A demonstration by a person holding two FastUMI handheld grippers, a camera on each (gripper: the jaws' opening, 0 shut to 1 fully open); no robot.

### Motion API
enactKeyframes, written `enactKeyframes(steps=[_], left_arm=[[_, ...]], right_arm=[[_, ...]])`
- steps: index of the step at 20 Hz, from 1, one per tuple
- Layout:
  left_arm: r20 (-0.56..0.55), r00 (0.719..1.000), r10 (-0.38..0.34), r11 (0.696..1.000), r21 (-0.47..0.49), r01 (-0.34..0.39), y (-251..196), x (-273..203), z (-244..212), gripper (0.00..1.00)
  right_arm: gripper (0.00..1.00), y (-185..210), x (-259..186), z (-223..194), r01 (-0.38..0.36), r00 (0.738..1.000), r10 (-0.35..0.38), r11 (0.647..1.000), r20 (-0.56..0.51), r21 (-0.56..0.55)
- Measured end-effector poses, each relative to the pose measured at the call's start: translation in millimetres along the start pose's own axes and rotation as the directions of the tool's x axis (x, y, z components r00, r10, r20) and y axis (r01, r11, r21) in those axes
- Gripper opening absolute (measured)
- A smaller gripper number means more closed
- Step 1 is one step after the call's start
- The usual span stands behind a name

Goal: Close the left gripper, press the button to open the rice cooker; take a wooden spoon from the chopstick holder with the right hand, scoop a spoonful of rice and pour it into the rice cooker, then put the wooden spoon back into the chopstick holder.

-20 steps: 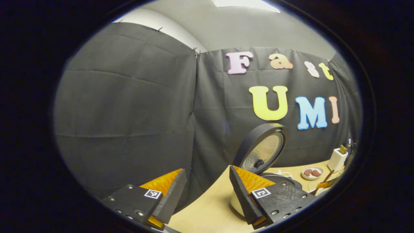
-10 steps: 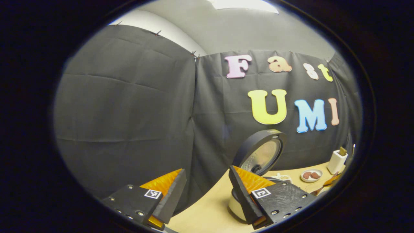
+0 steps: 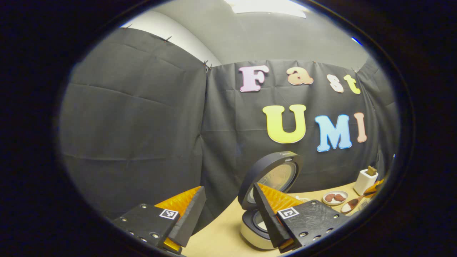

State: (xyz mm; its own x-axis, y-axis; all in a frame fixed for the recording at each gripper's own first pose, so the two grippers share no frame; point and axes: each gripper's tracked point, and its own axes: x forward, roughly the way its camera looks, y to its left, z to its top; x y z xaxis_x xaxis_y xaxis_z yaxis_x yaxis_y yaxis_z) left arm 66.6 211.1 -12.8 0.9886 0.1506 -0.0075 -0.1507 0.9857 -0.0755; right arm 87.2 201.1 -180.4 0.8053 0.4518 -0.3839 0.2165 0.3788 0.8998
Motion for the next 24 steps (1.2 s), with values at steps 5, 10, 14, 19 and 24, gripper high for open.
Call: enactKeyframes(steps=[5, 10, 14, 19, 24], left_arm=[[0.009, 1.0, -0.015, 1.0, -0.013, 0.015, -1.3, 1.3, 1.1, 0.85], [0.007, 1.0, 0.007, 1.0, -0.024, -0.007, 10.6, -0.3, 0.4, 0.84], [-0.004, 0.999, 0.035, 0.999, -0.02, -0.035, 35.9, -4.7, -6.1, 0.84], [-0.017, 0.997, 0.072, 0.997, -0.005, -0.072, 59.5, -5.8, -13.2, 0.86], [-0.046, 0.993, 0.105, 0.994, 0.014, -0.104, 80.0, -11.8, -21.7, 0.85]], right_arm=[[0.09, 36.8, -4.0, -7.4, -0.07, 0.997, 0.071, 0.993, -0.004, 0.092], [0.09, 73.7, 9.1, -36.1, -0.117, 0.991, 0.121, 0.991, -0.048, 0.067], [0.08, 93.7, 27.7, -72.8, -0.145, 0.983, 0.149, 0.989, -0.105, 0.039], [0.05, 108.3, 51.2, -113.9, -0.171, 0.97, 0.173, 0.985, -0.173, 0.028], [0.08, 118.7, 72.5, -149.7, -0.206, 0.955, 0.198, 0.979, -0.222, -0.013]])
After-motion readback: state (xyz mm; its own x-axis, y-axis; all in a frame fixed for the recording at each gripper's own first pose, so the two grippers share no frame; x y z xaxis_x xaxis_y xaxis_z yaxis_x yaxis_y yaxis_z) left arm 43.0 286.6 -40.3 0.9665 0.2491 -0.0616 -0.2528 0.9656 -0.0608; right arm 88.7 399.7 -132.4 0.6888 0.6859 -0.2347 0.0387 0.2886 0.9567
